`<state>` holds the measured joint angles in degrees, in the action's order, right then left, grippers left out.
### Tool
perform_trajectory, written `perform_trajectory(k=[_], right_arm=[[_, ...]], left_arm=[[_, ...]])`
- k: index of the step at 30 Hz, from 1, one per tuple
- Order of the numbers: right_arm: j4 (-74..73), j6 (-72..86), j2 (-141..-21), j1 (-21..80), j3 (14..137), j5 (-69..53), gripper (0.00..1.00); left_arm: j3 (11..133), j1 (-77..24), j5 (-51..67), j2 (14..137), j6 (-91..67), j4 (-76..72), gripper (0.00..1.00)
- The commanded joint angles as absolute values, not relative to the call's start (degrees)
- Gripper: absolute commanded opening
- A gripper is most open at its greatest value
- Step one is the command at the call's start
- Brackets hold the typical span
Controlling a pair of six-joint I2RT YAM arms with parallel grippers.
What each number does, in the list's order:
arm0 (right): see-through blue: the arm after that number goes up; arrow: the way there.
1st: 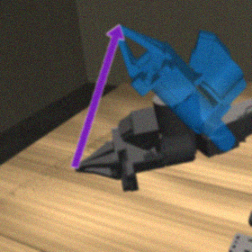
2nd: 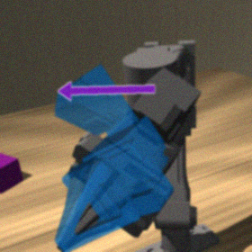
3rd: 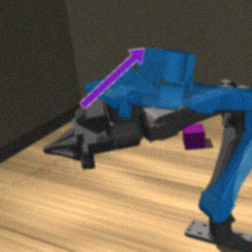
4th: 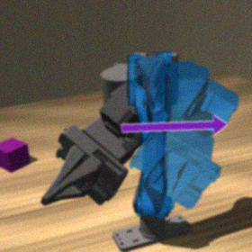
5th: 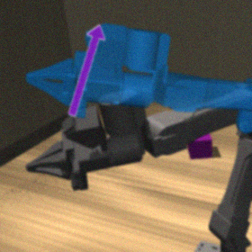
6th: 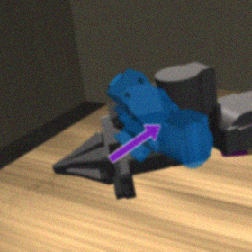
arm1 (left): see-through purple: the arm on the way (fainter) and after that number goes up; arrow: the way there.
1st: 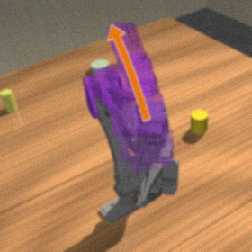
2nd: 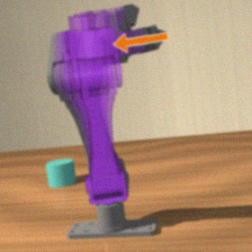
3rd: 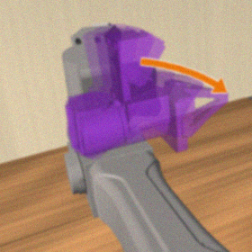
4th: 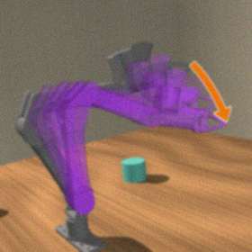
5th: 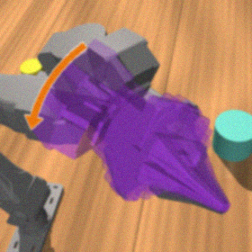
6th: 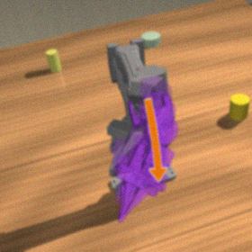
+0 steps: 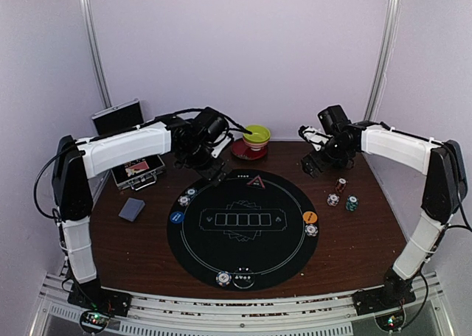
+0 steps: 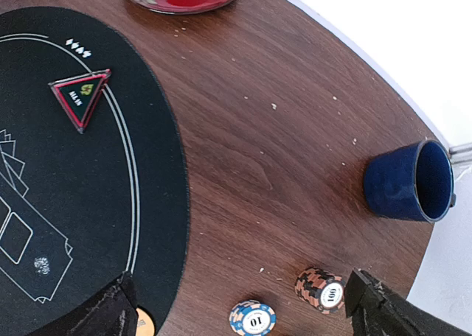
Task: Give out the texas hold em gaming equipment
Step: Place the poker chips pile at the small blind area, then pick up the pile of poker chips from the pile of poker chips.
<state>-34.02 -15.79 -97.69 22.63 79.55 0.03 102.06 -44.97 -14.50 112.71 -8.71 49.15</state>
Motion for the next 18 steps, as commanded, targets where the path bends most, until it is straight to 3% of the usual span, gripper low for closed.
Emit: perform_trajectory(k=[1,9,18], right_arm=[[-33.3,-14.6,-97.1,20.2,79.4,0.5,1.00],[-37.0,-14.4,-97.7,13.7,78.9,-0.9,1.00],[-36.8,-15.1,-95.3,6.6,68.4,0.2,1.00]], left_arm=[[95.4,-48.5,-16.3,108.6,-14.8,47.3,0.98],[78.5,-49.4,-14.0,97.2,-15.8,37.7,0.98],[70.6,-49.4,-14.7,89.8,-14.7,34.6,0.98]])
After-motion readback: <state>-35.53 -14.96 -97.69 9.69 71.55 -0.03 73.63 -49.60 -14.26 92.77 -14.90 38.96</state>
